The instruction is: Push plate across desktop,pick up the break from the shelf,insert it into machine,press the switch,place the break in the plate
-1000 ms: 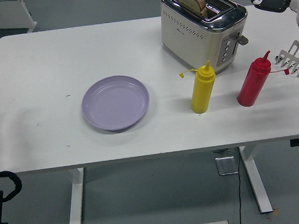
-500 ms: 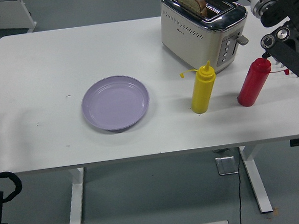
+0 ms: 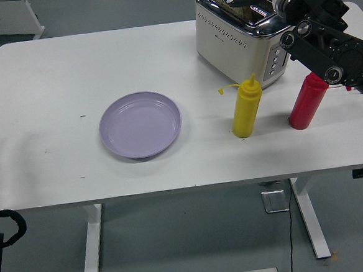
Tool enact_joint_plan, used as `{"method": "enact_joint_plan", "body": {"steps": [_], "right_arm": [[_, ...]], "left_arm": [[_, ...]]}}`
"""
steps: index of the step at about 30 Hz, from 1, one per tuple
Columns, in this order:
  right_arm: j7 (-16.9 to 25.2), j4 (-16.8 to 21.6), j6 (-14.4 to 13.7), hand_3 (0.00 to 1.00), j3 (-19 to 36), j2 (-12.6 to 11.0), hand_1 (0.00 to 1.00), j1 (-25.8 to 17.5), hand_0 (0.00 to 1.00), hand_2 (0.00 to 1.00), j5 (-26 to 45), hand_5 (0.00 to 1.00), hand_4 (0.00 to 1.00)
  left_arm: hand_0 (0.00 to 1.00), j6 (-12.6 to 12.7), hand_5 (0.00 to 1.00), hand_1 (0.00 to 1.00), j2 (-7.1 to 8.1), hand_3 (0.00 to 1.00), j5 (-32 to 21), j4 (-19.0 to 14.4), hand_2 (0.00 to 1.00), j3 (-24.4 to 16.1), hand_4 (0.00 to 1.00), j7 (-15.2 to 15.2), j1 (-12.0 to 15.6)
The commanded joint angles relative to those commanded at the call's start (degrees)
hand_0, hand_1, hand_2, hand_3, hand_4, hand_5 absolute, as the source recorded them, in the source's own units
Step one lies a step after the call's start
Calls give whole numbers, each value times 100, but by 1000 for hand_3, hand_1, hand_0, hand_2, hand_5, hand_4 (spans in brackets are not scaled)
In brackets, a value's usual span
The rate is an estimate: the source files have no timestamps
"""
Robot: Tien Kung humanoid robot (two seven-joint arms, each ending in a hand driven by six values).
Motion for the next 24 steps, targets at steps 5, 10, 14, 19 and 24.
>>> {"method": "enact_joint_plan", "body": {"steps": [5, 10, 14, 19, 24], "right_arm": [[-129, -300, 24, 852, -108, 200, 785, 162, 810, 790, -378, 408, 747], [-186, -590, 1, 850, -168, 361, 777, 288, 799, 777, -843, 414, 760], [-221, -799, -4, 850, -203, 469, 777, 352, 799, 777, -1156, 414, 760], [-260, -1028, -11, 836, -263, 596, 742, 417, 737, 721, -1246, 432, 775], [-280, -1270, -47, 805, -291, 737, 684, 484, 671, 667, -1335, 435, 776]], "left_arm": [[831, -3, 998, 896, 2, 792, -9, -4, 899, 4, 630, 5, -6], [831, -5, 998, 897, 4, 792, -16, -7, 899, 4, 630, 5, -19], [831, -4, 998, 897, 3, 792, -18, -6, 899, -4, 630, 4, -26], [831, -3, 998, 898, 4, 792, -19, -6, 899, -11, 630, 2, -37], [831, 1, 998, 897, 3, 792, -28, -7, 899, -5, 630, -4, -47]]}}
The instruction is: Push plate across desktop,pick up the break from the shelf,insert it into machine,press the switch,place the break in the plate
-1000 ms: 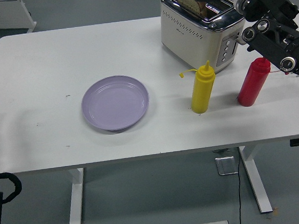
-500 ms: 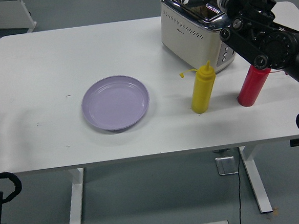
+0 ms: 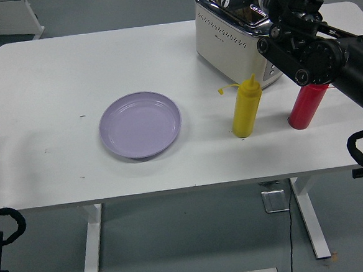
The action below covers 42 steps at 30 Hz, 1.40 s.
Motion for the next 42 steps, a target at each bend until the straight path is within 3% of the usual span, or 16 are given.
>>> {"method": "enact_joint_plan", "body": {"steps": [3, 4, 12, 21, 22, 33, 34, 39, 40, 42], "right_arm": [[3, -168, -45, 805, -15, 107, 684, 45, 671, 667, -130, 435, 776], [5, -208, -59, 760, -23, 134, 621, 56, 591, 619, -159, 433, 771], [60, -453, -135, 732, -166, 282, 597, 116, 562, 598, -342, 429, 754], [79, -701, -139, 725, -201, 282, 596, 133, 560, 595, -356, 440, 756], [84, -714, -141, 693, -204, 282, 546, 132, 487, 566, -355, 423, 742], [247, -867, -210, 664, -344, 282, 520, 106, 452, 542, -267, 399, 717], [268, -875, -218, 625, -358, 282, 485, 105, 425, 509, -260, 367, 682], [354, -900, -262, 625, -394, 282, 485, 104, 425, 509, -253, 367, 682], [377, -907, -275, 594, -408, 282, 457, 103, 391, 489, -246, 295, 602], [411, -919, -298, 594, -437, 282, 457, 98, 391, 489, -228, 295, 602]], "left_arm": [[831, 1, 998, 897, 0, 792, -5, -1, 899, 2, 630, -3, -2], [831, 1, 998, 897, 0, 792, -6, -1, 899, 2, 630, -3, -2], [831, -2, 998, 897, 1, 792, -8, -5, 899, 16, 630, -6, -22], [831, -2, 998, 898, 2, 792, -8, -2, 899, 30, 630, -11, -51], [831, -2, 998, 897, 3, 792, -8, -2, 899, 30, 631, -11, -53], [831, -5, 998, 898, -1, 792, -4, 1, 899, 26, 630, -12, -84], [831, -5, 998, 898, -1, 792, -4, 2, 899, 25, 630, -13, -86], [831, -5, 998, 898, -2, 792, -4, 4, 899, 22, 630, -13, -89], [831, -6, 998, 898, -2, 792, -4, 4, 899, 24, 632, -13, -90], [831, -5, 998, 898, -3, 792, -4, 5, 899, 27, 632, -12, -93]]}}
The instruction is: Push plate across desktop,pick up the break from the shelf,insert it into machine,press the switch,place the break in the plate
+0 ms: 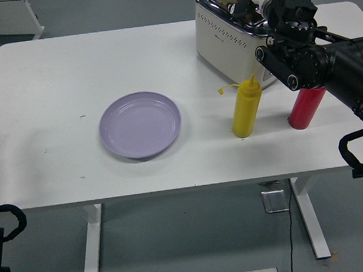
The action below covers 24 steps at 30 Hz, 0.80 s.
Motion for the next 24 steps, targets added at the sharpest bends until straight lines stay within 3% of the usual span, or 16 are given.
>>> {"method": "enact_joint_plan", "body": {"steps": [3, 4, 15, 16, 24], "right_arm": [[46, -27, -41, 594, -29, 0, 457, -19, 391, 489, 31, 295, 602], [63, -33, -56, 577, -36, 0, 452, -26, 382, 504, 43, 169, 478], [233, 1, -200, 556, -155, 0, 440, -86, 359, 501, 182, 136, 441], [247, 6, -211, 529, -162, 0, 426, -89, 321, 485, 193, 110, 383], [467, 215, -615, 518, 29, 0, 420, -152, 313, 474, 175, 101, 342]], "left_arm": [[831, 1, 998, 898, 1, 792, 0, 1, 899, -2, 632, -1, 3], [831, 1, 998, 897, 1, 792, -1, 1, 899, -4, 630, -1, 5], [831, 2, 998, 896, 0, 792, 7, 6, 899, -17, 631, -5, 18], [831, 2, 998, 896, 0, 791, 8, 7, 897, -16, 630, -5, 19], [831, 3, 998, 896, -2, 791, 8, 12, 897, -14, 631, -8, 27]]}}
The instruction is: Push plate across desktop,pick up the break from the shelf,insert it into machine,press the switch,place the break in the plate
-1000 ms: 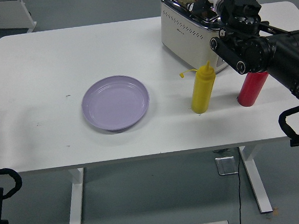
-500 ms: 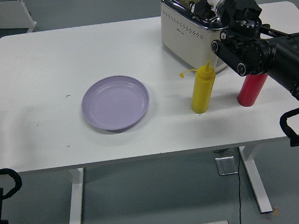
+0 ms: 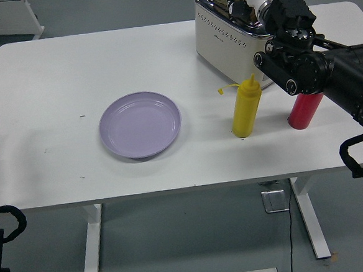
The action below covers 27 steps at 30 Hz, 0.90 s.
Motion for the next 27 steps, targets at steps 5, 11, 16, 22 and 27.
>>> {"method": "enact_joint_plan", "body": {"steps": [5, 11, 16, 22, 27], "right_arm": [[85, 253, -207, 502, 167, 0, 403, -9, 304, 455, -107, 100, 319], [111, 592, -319, 497, 339, -42, 399, 8, 297, 448, -354, 103, 312], [134, 935, -376, 494, 472, -190, 396, 22, 292, 445, -535, 97, 286], [178, 1636, -554, 494, 760, -446, 395, 46, 293, 443, -670, 100, 282], [165, 2270, -682, 494, 888, -585, 395, 63, 293, 443, -478, 100, 282]], "left_arm": [[831, -2, 998, 896, 5, 790, -1, 0, 896, 6, 631, 1, -1], [830, -3, 998, 896, 10, 790, -1, -3, 896, 1, 630, 2, -1], [829, -1, 998, 896, 12, 789, -2, -5, 896, -5, 631, 2, -1], [829, 1, 998, 895, 13, 789, -1, -6, 896, -12, 631, 2, 2], [829, 2, 998, 895, 16, 789, 1, -6, 896, -12, 631, 2, 3]]}}
